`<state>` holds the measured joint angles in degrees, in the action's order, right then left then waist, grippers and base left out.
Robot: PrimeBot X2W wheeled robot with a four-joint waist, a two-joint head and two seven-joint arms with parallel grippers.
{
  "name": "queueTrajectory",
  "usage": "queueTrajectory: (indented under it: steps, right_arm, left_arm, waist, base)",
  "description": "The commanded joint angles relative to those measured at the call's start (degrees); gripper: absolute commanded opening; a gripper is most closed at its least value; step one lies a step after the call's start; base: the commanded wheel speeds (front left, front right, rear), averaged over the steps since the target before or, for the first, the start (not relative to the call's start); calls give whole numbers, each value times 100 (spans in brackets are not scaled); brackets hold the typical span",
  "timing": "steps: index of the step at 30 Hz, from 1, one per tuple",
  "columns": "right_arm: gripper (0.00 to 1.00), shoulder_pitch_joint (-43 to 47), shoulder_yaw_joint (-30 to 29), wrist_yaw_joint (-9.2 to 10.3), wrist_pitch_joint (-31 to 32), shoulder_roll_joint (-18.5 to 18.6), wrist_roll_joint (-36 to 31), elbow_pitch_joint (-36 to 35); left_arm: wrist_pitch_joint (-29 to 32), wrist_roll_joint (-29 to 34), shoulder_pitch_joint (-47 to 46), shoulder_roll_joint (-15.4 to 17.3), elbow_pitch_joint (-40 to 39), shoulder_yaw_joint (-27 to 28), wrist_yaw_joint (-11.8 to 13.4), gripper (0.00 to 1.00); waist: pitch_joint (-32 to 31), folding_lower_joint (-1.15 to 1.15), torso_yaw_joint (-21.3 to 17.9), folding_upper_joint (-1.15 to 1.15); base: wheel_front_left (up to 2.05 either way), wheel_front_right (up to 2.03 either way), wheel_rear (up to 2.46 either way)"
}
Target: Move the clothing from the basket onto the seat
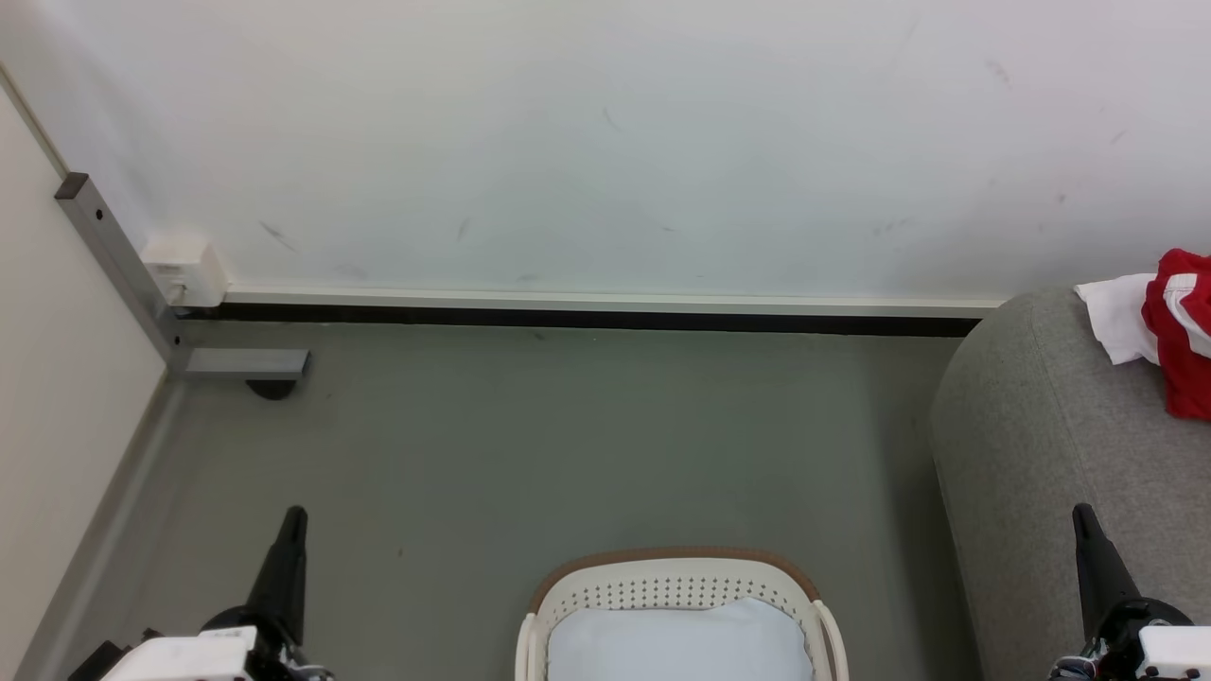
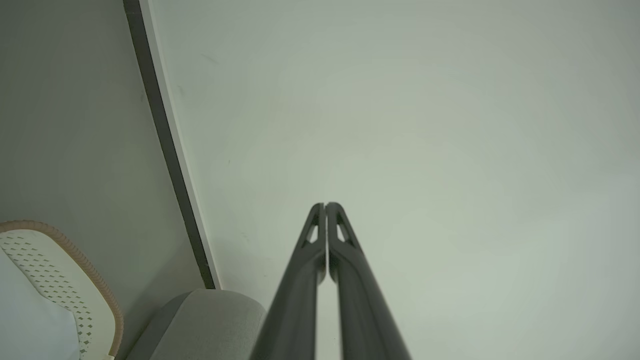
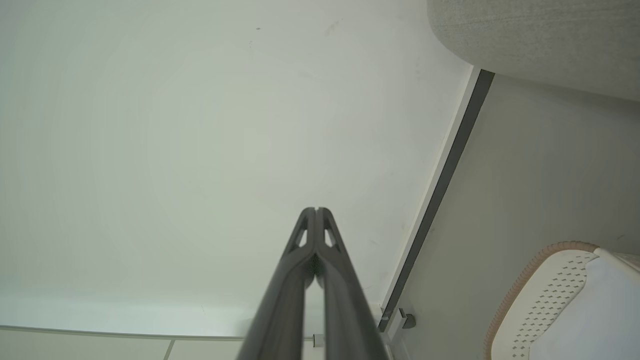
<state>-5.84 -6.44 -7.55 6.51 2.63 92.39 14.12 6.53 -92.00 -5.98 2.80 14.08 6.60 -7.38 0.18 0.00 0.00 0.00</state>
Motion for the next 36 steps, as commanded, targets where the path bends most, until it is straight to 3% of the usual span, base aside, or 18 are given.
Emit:
queueTrajectory:
  steps: [1,36]
  right_arm:
    - [0,-72,-23,12,25,46,7,-31]
    - [0,-72,-23,12,25,46,7,-31]
  left_arm:
    - [23,-75,-41,10,-25,13,-20,0]
    - [22,-76,-41,10,-25,11,-20,0]
  waist:
    - [0,0,0,0]
    - [0,0,0,0]
  base:
    - [0,0,0]
    - [0,0,0]
